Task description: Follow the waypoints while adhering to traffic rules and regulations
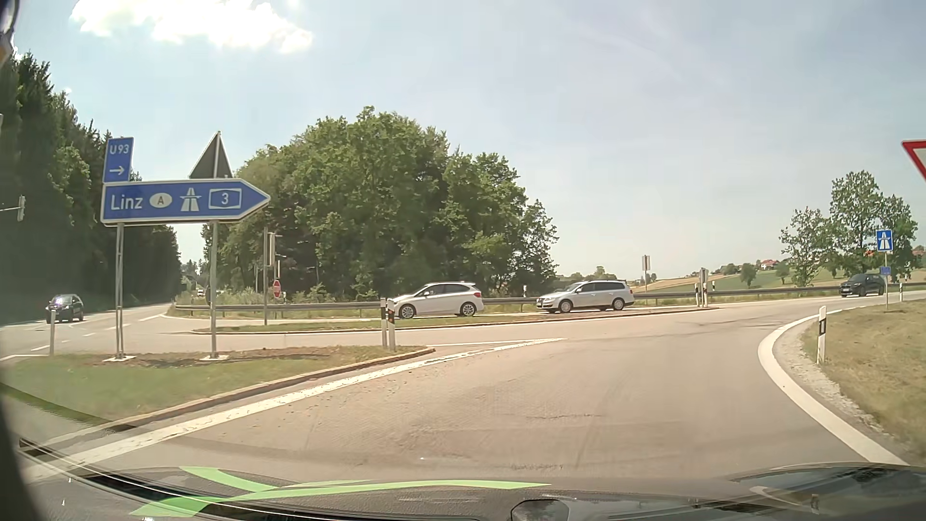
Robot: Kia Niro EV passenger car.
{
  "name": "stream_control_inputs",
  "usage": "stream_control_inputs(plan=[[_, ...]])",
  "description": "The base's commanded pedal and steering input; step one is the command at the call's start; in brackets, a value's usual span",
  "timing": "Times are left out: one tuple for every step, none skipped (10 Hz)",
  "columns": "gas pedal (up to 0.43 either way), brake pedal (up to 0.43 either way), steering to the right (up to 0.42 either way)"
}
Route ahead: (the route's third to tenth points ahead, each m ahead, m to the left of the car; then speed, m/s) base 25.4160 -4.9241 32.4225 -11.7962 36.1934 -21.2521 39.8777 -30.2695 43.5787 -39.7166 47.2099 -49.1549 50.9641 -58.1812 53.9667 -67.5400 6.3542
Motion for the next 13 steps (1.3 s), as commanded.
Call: stream_control_inputs(plan=[[0.059,0.0,0.101],[0.067,0.0,0.102],[0.098,0.0,0.112],[0.098,0.0,0.124],[0.11,0.0,0.14],[0.11,0.0,0.152],[0.11,0.0,0.163],[0.11,0.0,0.171],[0.118,0.0,0.179],[0.13,0.0,0.182],[0.138,0.0,0.18],[0.157,0.0,0.176],[0.169,0.0,0.171]])
